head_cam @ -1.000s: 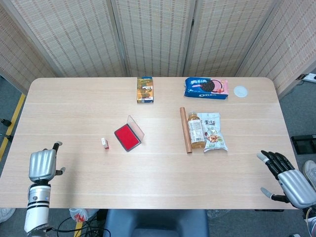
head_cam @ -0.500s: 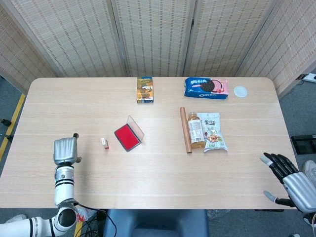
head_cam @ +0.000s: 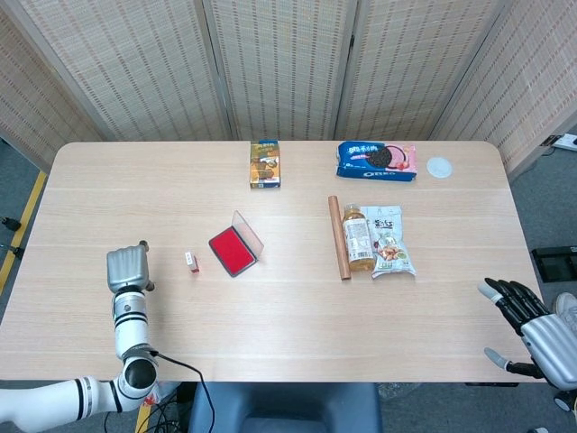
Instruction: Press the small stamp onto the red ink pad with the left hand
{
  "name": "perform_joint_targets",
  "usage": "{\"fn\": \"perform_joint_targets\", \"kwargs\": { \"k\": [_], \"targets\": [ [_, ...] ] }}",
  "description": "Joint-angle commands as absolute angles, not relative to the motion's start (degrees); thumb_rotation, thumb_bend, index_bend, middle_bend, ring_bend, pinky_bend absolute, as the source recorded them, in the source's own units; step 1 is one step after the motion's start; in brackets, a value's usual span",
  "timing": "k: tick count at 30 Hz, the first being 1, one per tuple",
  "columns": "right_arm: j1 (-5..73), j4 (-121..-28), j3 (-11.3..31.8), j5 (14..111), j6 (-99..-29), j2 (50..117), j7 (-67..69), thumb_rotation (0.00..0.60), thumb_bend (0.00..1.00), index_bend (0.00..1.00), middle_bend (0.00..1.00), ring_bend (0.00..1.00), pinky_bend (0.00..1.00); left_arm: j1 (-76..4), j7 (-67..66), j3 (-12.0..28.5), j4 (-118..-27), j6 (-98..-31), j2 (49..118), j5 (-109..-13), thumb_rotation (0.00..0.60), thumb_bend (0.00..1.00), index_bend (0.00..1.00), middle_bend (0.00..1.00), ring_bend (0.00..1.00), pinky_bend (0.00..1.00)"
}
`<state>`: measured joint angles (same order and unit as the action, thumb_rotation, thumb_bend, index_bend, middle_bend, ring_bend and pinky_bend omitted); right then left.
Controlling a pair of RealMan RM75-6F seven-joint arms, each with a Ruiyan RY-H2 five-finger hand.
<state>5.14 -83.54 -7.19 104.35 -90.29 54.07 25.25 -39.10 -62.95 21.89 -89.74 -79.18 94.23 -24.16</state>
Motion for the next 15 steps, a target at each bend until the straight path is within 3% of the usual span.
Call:
{"fn": "perform_joint_targets", "kwargs": {
  "k": [1, 15],
  "targets": [
    [5.13, -83.28, -7.24, 104.3, -90.36, 54.07, 25.6, 0.6, 0.24, 0.0, 0.0, 0.0, 0.0, -40.61, -62.9, 22.17, -88.15, -77.78, 95.41, -23.15, 0.6, 0.17, 0.33, 0.82, 0.55, 0.65],
    [4.75, -83.02, -7.23, 104.25, -91.44, 54.28, 25.42, 0.6, 0.24, 0.0, 0.0, 0.0, 0.0, -43.54, -59.59, 21.38, -88.72, -75.3, 97.15, -23.08, 0.6, 0.17, 0.34, 0.82, 0.55, 0.65]
  ]
}}
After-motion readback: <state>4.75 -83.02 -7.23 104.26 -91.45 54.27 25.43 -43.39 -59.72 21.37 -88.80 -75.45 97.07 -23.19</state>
